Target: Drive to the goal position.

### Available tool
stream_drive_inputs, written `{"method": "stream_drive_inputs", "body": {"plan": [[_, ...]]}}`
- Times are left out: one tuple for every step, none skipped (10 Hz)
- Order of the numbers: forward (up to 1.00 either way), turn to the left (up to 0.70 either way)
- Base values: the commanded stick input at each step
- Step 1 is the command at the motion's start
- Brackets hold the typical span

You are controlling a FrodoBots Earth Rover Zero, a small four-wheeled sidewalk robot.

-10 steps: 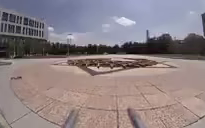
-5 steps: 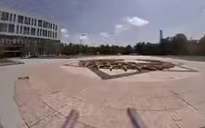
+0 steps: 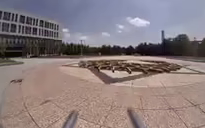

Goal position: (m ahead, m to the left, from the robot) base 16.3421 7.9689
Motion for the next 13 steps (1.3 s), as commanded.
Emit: {"method": "stream_drive_inputs", "body": {"plan": [[0.70, 0.00], [0.70, 0.00], [0.70, 0.00], [0.70, 0.00], [0.70, 0.00], [0.70, 0.00], [0.70, 0.00], [0.70, 0.02], [0.70, 0.20], [0.70, 0.33], [0.70, 0.35], [0.70, 0.35], [0.70, 0.14]]}}
